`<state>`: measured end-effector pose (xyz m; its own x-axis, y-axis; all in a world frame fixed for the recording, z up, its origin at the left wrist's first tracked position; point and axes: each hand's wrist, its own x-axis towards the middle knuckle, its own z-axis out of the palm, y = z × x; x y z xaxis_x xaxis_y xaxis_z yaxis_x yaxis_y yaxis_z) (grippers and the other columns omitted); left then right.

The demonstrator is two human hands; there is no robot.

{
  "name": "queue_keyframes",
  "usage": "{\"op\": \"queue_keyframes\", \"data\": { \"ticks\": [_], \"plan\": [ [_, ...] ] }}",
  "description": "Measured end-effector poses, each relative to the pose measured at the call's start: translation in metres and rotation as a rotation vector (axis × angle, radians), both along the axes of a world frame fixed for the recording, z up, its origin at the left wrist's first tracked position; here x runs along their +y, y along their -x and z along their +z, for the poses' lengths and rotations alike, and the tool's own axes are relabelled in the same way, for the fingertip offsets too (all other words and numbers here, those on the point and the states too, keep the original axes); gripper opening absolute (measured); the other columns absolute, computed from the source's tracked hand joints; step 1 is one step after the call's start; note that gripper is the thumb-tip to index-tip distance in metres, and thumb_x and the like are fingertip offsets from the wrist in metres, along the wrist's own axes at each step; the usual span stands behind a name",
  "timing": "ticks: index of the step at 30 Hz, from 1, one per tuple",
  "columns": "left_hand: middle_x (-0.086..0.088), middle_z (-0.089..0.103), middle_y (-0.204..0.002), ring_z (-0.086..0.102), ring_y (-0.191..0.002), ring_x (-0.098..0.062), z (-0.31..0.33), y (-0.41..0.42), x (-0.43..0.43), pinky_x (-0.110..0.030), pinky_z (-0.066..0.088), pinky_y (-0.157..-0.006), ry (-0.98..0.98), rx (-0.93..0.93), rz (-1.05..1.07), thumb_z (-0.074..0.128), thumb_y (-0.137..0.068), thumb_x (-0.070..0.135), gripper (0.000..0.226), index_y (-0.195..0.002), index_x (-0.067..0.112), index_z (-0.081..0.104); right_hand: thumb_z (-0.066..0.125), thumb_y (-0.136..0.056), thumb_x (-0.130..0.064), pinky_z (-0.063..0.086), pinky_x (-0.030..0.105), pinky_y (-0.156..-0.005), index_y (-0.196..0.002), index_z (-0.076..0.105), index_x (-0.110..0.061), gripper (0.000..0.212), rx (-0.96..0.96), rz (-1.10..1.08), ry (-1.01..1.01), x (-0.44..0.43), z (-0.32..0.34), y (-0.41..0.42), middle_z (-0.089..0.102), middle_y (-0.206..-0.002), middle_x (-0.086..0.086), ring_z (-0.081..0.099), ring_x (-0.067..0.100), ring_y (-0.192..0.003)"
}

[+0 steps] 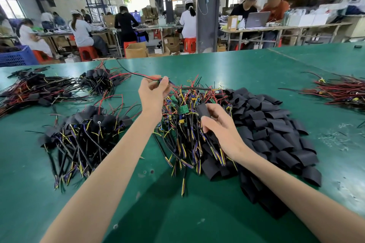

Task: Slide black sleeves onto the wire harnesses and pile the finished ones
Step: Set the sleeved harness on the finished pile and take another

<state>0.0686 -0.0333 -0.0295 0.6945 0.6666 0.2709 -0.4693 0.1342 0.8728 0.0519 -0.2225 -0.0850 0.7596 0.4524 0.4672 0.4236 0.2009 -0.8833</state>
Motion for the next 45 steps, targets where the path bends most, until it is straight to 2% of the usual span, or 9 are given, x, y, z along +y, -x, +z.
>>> {"op": "queue_keyframes", "data": {
  "ticks": [7,14,20,23,28,35,39,42,45],
  "plan": [
    [0.000,0.061,-0.068,0.062,-0.065,-0.012,-0.005,0.021,-0.003,-0.024,0.056,-0.070,-0.018,0.010,-0.317,0.055,-0.093,0.004,0.010,-0.084,0.005,0.056,0.054,-0.081,-0.016,0.054,0.037,-0.080,-0.097,0.055,-0.011,0.016,0.242,0.080,-0.298,0.002,0.003,-0.010,0.060,-0.066,0.003,0.060,0.023,-0.068],
    [-0.009,0.072,-0.089,0.062,-0.093,-0.024,-0.008,0.035,-0.013,-0.032,0.046,-0.095,-0.237,0.041,-0.636,0.044,-0.094,-0.007,0.017,-0.096,0.007,0.054,0.051,-0.090,-0.006,0.050,0.041,-0.091,-0.105,0.054,-0.012,0.016,0.159,0.074,-0.204,0.005,0.002,-0.004,0.061,-0.066,-0.002,0.063,0.019,-0.074],
    [-0.011,0.069,-0.095,0.066,-0.085,-0.020,0.002,0.037,-0.014,-0.031,0.052,-0.086,-0.713,0.243,-0.494,0.045,-0.099,0.006,0.006,-0.096,0.008,0.050,0.047,-0.095,-0.004,0.051,0.034,-0.090,-0.106,0.054,-0.013,0.016,0.207,0.044,-0.226,0.006,0.006,-0.003,0.065,-0.075,0.004,0.066,0.019,-0.082],
    [-0.019,0.068,-0.093,0.069,-0.069,-0.018,-0.001,0.038,-0.018,-0.022,0.054,-0.069,-0.632,0.224,-0.454,0.041,-0.101,0.011,0.009,-0.093,0.010,0.045,0.046,-0.097,-0.007,0.054,0.036,-0.086,-0.107,0.051,-0.014,0.013,0.197,-0.028,-0.242,0.004,0.010,-0.005,0.066,-0.090,0.006,0.068,0.027,-0.088],
    [-0.001,0.066,-0.076,0.065,-0.053,-0.016,-0.007,0.039,-0.021,-0.018,0.049,-0.056,-0.500,0.118,-0.457,0.036,-0.103,0.015,0.010,-0.098,0.014,0.045,0.042,-0.099,-0.014,0.054,0.027,-0.079,-0.110,0.046,-0.019,0.012,0.171,-0.013,-0.149,0.000,0.014,-0.012,0.065,-0.108,0.002,0.071,0.024,-0.082],
    [-0.012,0.054,-0.096,0.054,-0.061,-0.012,-0.010,0.041,-0.024,-0.022,0.052,-0.068,-0.701,0.150,-0.532,0.048,-0.095,-0.003,0.050,-0.133,0.025,0.031,0.042,-0.096,-0.034,0.043,0.023,-0.076,-0.121,0.039,-0.015,0.031,-0.111,-0.105,0.216,-0.005,0.012,-0.018,0.065,-0.088,-0.009,0.056,0.005,-0.073],
    [-0.008,0.057,-0.101,0.057,-0.064,-0.014,-0.014,0.043,-0.020,-0.028,0.051,-0.077,-0.752,0.191,-0.552,0.055,-0.089,-0.010,0.079,-0.144,0.030,0.016,0.038,-0.101,-0.029,0.042,0.036,-0.087,-0.115,0.039,-0.018,0.018,-0.086,-0.106,0.220,-0.009,0.013,-0.022,0.064,-0.085,-0.008,0.057,0.017,-0.085],
    [-0.017,0.062,-0.087,0.059,-0.061,-0.015,-0.019,0.040,-0.027,-0.031,0.051,-0.081,-0.712,0.174,-0.472,0.062,-0.086,-0.004,0.085,-0.147,0.028,0.013,0.037,-0.102,-0.021,0.043,0.014,-0.070,-0.114,0.037,-0.014,0.015,-0.026,-0.073,0.124,0.002,0.012,-0.015,0.059,-0.081,-0.008,0.056,-0.001,-0.067],
    [-0.021,0.064,-0.089,0.059,-0.061,-0.025,-0.022,0.040,-0.030,-0.042,0.049,-0.084,-0.727,0.184,-0.407,0.070,-0.082,0.002,0.091,-0.148,0.025,0.011,0.038,-0.101,-0.023,0.036,0.020,-0.059,-0.112,0.038,-0.015,0.014,-0.017,-0.126,0.147,0.012,0.011,-0.014,0.049,-0.071,-0.004,0.043,0.005,-0.056]
  ]
}}
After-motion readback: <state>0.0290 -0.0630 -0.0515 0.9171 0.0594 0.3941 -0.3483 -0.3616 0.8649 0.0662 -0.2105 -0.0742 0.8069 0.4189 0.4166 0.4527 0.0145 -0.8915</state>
